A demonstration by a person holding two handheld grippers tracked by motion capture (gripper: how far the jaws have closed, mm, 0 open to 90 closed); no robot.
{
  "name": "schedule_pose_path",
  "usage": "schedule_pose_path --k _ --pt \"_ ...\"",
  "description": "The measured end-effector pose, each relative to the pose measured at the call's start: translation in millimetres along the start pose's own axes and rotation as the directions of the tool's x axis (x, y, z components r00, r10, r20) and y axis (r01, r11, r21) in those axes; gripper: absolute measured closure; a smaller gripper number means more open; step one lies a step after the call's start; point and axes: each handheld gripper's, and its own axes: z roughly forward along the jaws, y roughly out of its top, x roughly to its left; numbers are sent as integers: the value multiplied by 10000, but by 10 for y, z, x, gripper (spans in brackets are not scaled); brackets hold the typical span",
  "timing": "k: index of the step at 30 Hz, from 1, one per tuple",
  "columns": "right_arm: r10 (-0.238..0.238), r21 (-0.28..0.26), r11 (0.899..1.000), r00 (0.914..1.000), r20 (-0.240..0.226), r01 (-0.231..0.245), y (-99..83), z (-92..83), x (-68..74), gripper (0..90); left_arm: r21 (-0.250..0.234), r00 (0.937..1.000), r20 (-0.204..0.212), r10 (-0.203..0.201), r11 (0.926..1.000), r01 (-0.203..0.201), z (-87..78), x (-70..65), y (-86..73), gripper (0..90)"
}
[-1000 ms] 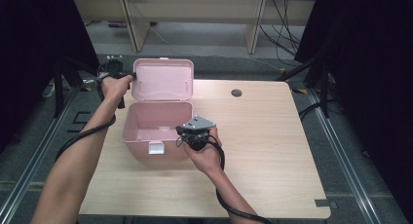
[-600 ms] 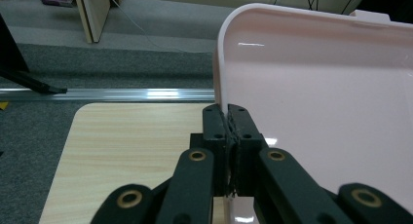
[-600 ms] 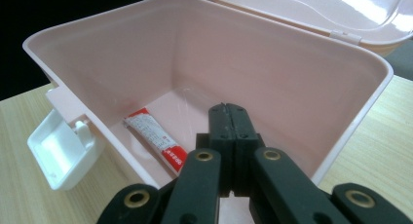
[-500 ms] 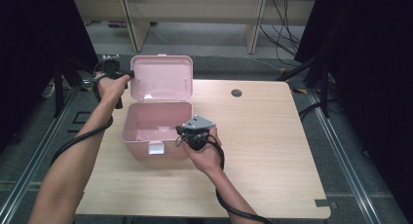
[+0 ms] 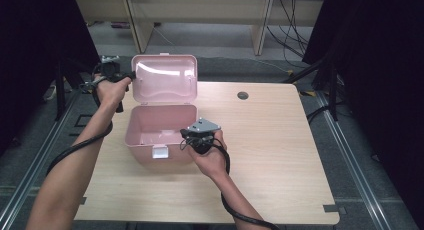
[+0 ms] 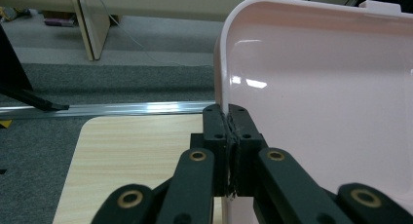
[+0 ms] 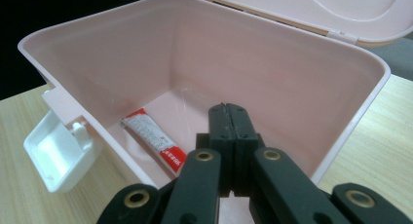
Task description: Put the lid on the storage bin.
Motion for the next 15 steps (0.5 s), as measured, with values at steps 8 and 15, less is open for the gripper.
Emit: schedule_pose_path --k 8,15 --pt "-48 8 10000 10000 43 48 1 0 -3 900 -213 9998 72 169 9996 -168 -92 -13 -5 882" --pt "-56 26 10000 10000 40 56 2 0 -3 900 -433 9995 63 299 9986 -296 -177 -38 -19 884"
